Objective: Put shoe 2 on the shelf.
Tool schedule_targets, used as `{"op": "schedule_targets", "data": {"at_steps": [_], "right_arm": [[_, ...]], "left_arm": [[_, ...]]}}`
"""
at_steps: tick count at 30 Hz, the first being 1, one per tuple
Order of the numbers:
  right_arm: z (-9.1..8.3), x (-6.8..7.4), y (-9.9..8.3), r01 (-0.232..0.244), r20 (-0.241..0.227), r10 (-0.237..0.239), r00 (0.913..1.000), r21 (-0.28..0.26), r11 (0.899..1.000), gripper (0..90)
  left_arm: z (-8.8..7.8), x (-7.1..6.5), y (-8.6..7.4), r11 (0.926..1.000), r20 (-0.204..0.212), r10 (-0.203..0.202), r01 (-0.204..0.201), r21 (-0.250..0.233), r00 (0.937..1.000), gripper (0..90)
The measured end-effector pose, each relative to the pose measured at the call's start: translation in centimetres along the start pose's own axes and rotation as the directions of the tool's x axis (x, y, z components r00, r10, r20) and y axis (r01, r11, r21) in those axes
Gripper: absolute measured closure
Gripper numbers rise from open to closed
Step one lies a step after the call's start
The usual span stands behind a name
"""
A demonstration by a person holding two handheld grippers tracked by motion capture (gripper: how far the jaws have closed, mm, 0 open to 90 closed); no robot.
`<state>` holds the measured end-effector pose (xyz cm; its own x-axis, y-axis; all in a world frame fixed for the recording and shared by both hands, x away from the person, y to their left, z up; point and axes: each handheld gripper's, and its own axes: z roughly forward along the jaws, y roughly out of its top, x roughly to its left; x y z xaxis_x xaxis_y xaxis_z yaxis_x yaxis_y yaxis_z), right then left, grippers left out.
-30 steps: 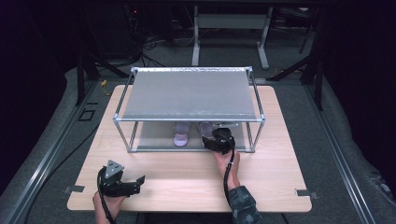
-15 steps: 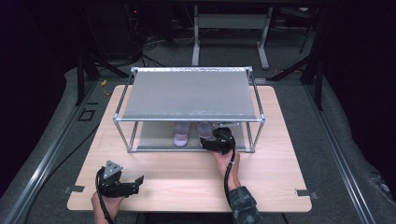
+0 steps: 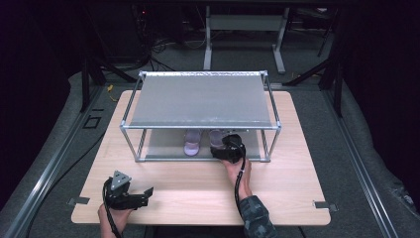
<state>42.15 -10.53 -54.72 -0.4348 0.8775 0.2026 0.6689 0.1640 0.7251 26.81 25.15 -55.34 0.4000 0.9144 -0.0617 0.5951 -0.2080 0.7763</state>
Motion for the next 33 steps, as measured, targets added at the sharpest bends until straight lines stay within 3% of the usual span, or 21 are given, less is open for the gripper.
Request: {"op": "schedule_targets", "data": {"at_steps": [6, 11, 13, 15, 19, 22, 31, 32, 33], "right_arm": [[0.4, -0.2, 0.0, -0.018, -0.005, 0.018, 0.9998, -0.012, 1.000, 34.5], [1.1, 0.3, 0.4, -0.024, -0.045, 0.023, 0.9987, -0.011, 1.000, 35.3], [1.3, 0.7, 0.5, -0.011, -0.022, 0.010, 0.9997, -0.018, 1.000, 34.0], [1.3, 1.1, 0.5, -0.036, 0.000, 0.036, 0.9993, -0.009, 0.999, 33.9], [1.5, 0.9, 0.5, -0.027, -0.007, 0.027, 0.9996, -0.024, 0.999, 33.7], [1.7, 0.7, 0.4, -0.027, -0.057, 0.025, 0.9981, -0.027, 0.999, 33.4], [0.9, 1.1, 0.0, 0.014, -0.007, -0.014, 0.9999, 0.014, 1.000, 21.0], [0.4, 1.2, 0.0, 0.026, 0.018, -0.026, 0.9995, 0.019, 0.999, 19.8], [0.2, 1.2, -0.1, 0.027, -0.005, -0.027, 0.9996, 0.006, 1.000, 20.1]], "left_arm": [[0.3, -0.1, -0.1, 1.0000, 0.003, 0.001, -0.001, 0.004, 1.0000, 0.2], [0.3, -0.1, -0.2, 1.0000, 0.008, -0.001, 0.001, 0.006, 1.0000, 0.2], [0.3, -0.1, -0.2, 1.0000, 0.004, -0.002, 0.002, 0.001, 1.0000, 0.2], [0.2, 0.0, -0.2, 1.0000, 0.004, -0.003, 0.003, 0.000, 1.0000, 0.2], [0.4, -0.1, -0.1, 1.0000, 0.009, -0.002, 0.002, 0.004, 1.0000, 0.2], [0.6, -0.4, 0.0, 1.0000, 0.017, 0.005, -0.005, 0.007, 0.9998, 0.2], [0.1, 0.0, 0.1, 1.0000, 0.006, 0.003, -0.003, 0.000, 1.0000, 0.2], [0.1, 0.0, 0.0, 1.0000, 0.006, 0.003, -0.003, 0.000, 1.0000, 0.2], [0.1, 0.0, 0.0, 1.0000, 0.005, 0.003, -0.003, 0.000, 1.0000, 0.2]]}}
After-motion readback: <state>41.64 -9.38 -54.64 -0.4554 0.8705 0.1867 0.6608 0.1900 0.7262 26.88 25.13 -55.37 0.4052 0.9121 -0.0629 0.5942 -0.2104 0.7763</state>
